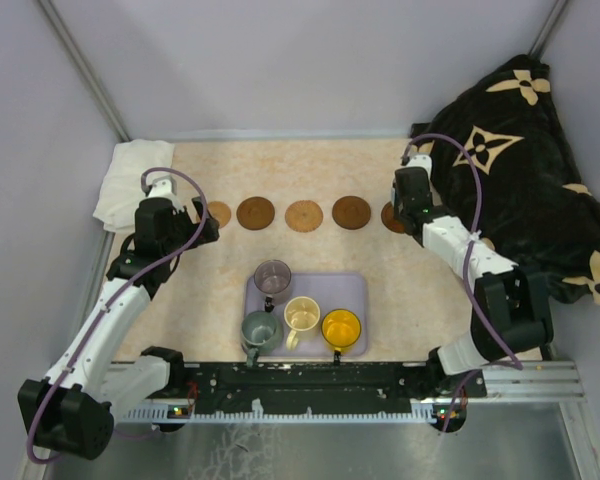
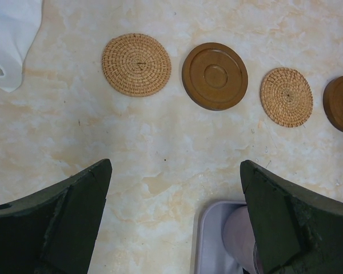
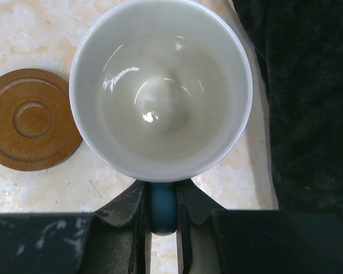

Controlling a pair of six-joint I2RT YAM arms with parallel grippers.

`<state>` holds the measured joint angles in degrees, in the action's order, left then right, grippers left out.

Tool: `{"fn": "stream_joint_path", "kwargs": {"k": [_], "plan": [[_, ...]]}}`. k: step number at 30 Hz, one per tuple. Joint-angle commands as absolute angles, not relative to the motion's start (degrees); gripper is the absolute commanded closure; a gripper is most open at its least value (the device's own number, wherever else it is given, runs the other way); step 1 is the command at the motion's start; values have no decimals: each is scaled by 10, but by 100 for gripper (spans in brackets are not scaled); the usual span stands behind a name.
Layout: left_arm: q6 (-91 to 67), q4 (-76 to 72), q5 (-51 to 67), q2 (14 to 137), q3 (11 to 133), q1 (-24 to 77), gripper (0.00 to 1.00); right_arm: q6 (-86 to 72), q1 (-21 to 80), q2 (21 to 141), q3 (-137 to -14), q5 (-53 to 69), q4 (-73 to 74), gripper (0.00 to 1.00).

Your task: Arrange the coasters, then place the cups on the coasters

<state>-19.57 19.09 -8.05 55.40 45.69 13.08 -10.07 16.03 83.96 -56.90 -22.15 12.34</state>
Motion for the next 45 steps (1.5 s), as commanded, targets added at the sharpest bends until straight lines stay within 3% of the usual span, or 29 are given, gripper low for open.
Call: {"fn": "stream_joint_path", "kwargs": {"k": [1, 45], "plan": [[-190, 190, -90, 543, 463, 129, 1, -80, 150, 840, -589, -202, 39, 100], [-190, 193, -97, 550, 462, 129, 1, -104, 126, 884, -554, -208, 20, 100]]}}
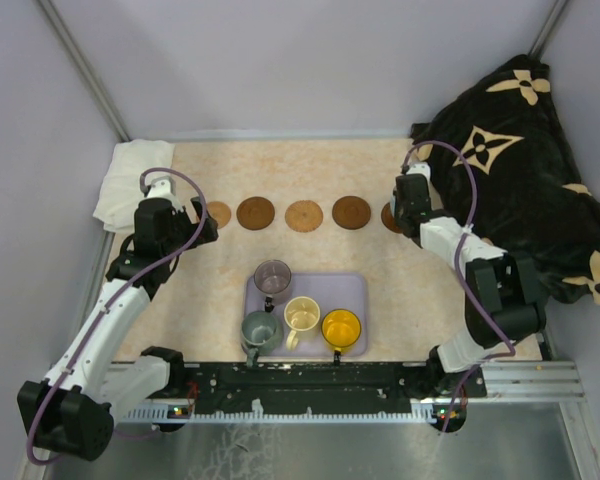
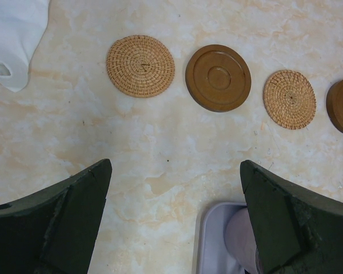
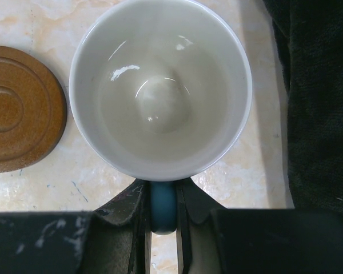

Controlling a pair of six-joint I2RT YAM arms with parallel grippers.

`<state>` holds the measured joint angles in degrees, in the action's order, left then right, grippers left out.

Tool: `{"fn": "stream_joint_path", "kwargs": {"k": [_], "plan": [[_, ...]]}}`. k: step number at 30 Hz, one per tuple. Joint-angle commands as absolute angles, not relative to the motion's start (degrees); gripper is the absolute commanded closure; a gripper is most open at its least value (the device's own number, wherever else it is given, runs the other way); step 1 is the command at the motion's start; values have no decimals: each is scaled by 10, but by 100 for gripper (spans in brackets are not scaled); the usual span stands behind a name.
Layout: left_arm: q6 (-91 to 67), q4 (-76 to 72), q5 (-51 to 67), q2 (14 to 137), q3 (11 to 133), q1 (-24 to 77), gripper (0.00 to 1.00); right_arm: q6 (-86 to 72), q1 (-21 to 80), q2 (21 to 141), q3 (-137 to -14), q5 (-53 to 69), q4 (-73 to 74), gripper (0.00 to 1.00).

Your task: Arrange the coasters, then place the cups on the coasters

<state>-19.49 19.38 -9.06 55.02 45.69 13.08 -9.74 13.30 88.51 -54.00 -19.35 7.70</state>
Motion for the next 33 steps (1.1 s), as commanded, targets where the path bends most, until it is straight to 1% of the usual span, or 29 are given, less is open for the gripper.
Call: {"fn": "stream_joint_path", "kwargs": {"k": [1, 17, 25, 28, 33], "plan": [[-191, 192, -97, 551, 462, 129, 1, -105, 127, 884, -555, -207, 21, 100], [-189, 191, -93, 556, 464, 129, 1, -118, 125, 903, -555, -208, 25, 100], [-188, 192, -97, 553, 463, 129, 1, -127, 125, 893, -548, -212, 31, 99], [-188, 192, -96, 551, 462, 129, 1, -129, 126, 884, -545, -212, 35, 93], [-189, 192, -95, 551, 459, 129, 1, -128, 126, 874, -541, -213, 40, 78]]}}
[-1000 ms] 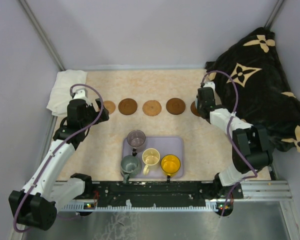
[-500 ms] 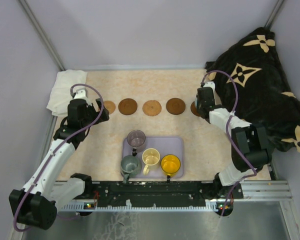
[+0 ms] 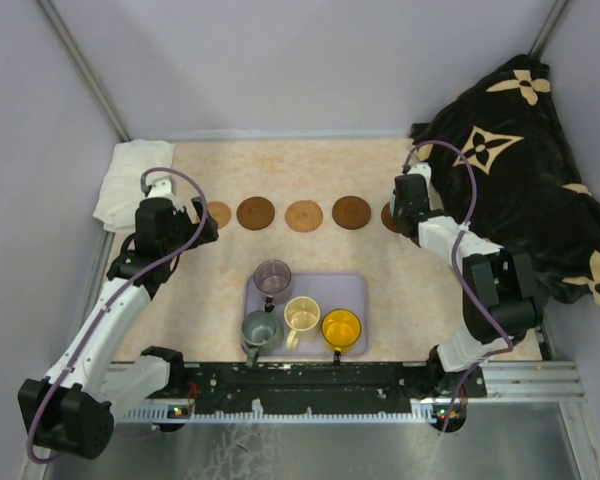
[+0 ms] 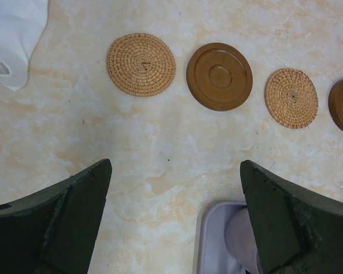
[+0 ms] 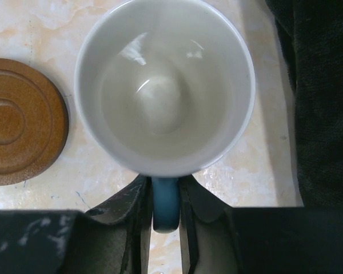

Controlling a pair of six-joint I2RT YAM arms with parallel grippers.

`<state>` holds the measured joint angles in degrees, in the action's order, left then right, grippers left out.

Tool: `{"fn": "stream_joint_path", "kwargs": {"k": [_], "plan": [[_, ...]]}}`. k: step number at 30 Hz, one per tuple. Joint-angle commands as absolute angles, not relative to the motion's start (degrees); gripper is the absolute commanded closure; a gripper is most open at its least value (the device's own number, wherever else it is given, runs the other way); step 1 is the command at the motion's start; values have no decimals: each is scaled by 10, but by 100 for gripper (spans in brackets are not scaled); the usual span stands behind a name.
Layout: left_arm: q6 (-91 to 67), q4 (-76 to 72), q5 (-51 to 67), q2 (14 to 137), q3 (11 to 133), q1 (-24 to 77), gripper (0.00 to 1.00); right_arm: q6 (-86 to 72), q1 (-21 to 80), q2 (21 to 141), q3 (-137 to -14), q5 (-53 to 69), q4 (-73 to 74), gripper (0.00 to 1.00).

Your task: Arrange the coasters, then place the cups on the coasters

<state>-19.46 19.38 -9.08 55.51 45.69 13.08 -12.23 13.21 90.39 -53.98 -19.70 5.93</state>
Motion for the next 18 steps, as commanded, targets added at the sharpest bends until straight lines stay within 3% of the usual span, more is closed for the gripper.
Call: {"fn": "stream_joint_path", "kwargs": {"k": [1, 9, 18], "plan": [[-189, 192, -95, 551, 459, 129, 1, -129, 125, 871, -541, -214, 41, 75], [-189, 192, -93, 550, 458, 129, 1, -130, 126, 860, -543, -214, 46, 58], [-188, 191, -94, 545, 456, 129, 1, -139, 126, 832, -535, -221, 74, 52]]}}
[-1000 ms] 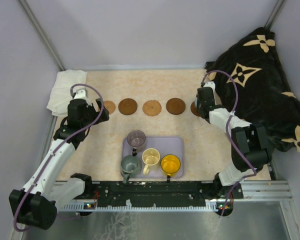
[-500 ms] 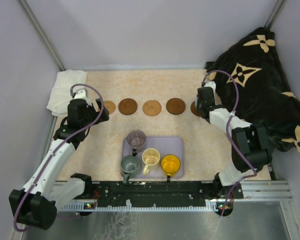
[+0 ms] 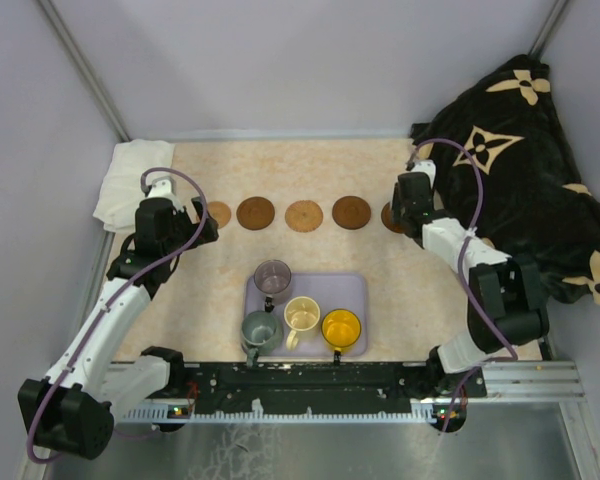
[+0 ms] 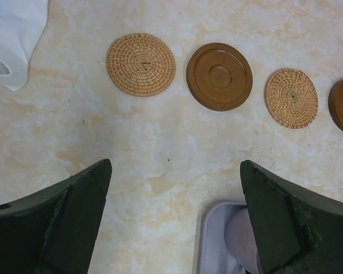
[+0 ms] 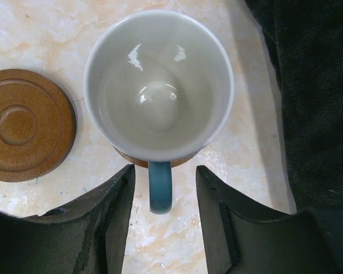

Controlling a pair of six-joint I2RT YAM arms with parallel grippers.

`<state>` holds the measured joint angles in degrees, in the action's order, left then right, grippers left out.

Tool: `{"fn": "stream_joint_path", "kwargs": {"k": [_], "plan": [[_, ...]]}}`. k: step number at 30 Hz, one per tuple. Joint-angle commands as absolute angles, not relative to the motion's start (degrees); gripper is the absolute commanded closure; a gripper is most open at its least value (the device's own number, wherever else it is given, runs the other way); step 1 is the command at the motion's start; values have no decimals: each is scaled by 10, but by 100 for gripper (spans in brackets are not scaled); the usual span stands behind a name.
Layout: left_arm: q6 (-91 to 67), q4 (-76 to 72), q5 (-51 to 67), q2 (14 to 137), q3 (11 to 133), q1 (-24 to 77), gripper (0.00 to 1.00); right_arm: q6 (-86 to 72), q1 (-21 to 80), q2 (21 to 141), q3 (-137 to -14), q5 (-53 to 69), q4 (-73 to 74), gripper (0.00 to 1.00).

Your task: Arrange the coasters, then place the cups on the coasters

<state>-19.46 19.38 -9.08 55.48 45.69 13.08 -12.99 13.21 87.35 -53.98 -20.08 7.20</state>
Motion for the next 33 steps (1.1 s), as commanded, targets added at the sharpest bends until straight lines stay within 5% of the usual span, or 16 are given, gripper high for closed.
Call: {"fn": "stream_joint_path", "kwargs": {"k": [1, 33], "plan": [[-189, 192, -94, 545, 456, 129, 1, -139, 126, 825, -530, -221, 73, 50], [-194, 192, -96, 538, 455, 129, 1, -142, 125, 817, -504, -234, 84, 55]]}}
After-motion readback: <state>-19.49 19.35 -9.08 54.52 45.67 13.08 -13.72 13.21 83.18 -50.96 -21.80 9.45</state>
